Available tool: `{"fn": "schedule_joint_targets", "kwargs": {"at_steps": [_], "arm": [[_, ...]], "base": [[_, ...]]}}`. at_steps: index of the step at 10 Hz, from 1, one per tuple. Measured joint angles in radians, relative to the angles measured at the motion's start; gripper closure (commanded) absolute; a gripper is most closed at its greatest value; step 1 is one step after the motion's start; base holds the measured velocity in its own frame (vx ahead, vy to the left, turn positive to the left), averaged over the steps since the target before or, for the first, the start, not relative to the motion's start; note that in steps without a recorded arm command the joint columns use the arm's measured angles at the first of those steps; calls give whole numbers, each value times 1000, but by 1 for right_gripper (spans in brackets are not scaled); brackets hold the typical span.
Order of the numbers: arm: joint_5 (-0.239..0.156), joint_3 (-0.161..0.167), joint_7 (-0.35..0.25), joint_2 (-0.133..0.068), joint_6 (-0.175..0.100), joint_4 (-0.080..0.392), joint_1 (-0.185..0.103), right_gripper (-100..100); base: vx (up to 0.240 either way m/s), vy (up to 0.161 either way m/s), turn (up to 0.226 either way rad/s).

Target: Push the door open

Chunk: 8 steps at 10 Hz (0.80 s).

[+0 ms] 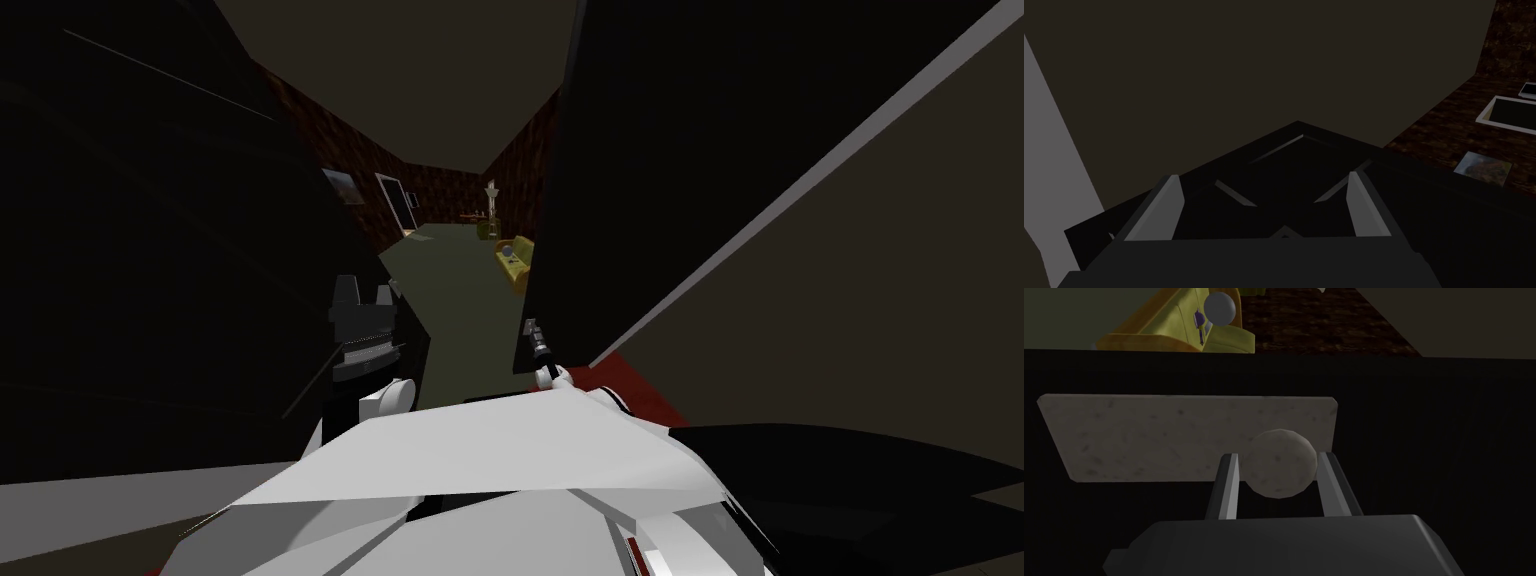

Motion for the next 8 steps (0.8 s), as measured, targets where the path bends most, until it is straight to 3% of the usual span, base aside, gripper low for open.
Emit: {"fn": "schedule_joint_targets", "kwargs": {"at_steps": [1,3,4,6,8], "arm": [[-1,-4,6,-1,43,-83,49,100],[-16,-28,13,-4,17,-16,10,100],[-24,-43,25,-2,31,-30,13,100],[-41,-71,32,-12,0,23,-13,100],[-46,-80,32,-20,0,13,-13,100]], "base": [[134,74,-62],[199,98,-68],[220,122,-58],[153,94,-52],[22,-9,16]]}}
